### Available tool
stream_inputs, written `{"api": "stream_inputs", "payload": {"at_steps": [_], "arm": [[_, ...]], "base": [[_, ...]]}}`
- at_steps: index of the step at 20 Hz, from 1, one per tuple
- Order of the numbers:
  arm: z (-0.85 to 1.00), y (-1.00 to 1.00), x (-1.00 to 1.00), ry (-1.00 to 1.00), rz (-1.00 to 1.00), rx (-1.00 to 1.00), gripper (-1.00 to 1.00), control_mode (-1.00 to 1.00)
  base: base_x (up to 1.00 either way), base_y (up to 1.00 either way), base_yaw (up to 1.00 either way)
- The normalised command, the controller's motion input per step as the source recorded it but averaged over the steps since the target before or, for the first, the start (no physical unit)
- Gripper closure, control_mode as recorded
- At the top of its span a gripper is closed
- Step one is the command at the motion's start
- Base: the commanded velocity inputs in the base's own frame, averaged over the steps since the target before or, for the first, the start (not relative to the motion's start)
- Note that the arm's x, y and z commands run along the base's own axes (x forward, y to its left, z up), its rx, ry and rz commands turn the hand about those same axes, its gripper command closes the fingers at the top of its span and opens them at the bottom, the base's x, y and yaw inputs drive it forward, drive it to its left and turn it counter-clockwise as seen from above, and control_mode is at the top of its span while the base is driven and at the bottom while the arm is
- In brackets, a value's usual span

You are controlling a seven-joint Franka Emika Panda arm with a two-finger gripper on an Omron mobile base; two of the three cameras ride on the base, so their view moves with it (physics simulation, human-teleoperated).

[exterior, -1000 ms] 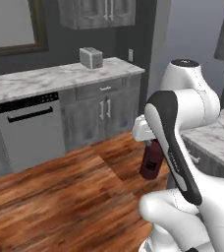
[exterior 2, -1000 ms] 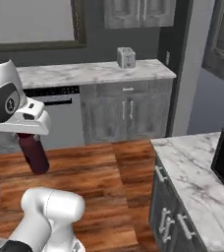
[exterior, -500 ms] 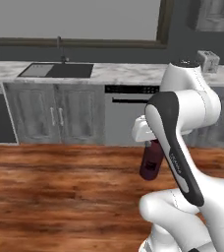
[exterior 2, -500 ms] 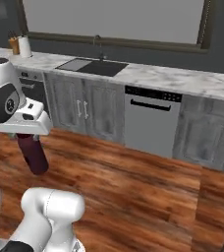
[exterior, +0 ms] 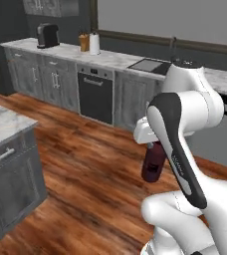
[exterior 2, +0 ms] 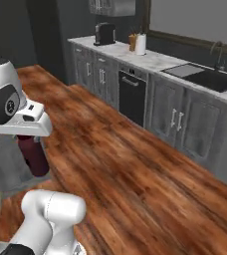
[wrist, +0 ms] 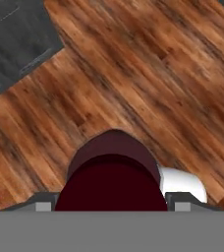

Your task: Place the drinks on the dining counter in a tight cluster.

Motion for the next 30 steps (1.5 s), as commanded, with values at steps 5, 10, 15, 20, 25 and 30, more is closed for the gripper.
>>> {"api": "stream_inputs", "payload": {"at_steps": [5,10,15,20,25,30], "arm": [[0.00,0.00,0.00,0.00,0.00,0.00,1.00,1.00],[0.00,0.00,0.00,0.00,0.00,0.00,1.00,1.00],[0.00,0.00,0.00,0.00,0.00,0.00,1.00,1.00],[0.00,0.00,0.00,0.00,0.00,0.00,1.00,1.00],[0.00,0.00,0.00,0.00,0.00,0.00,1.00,1.00],[0.00,0.00,0.00,0.00,0.00,0.00,1.00,1.00]], "base": [[0.09,-0.02,0.71],[0.26,0.00,0.66],[0.60,-0.01,0.57],[0.69,-0.38,0.39],[0.34,-1.00,0.10],[0.12,-1.00,0.03]]}}
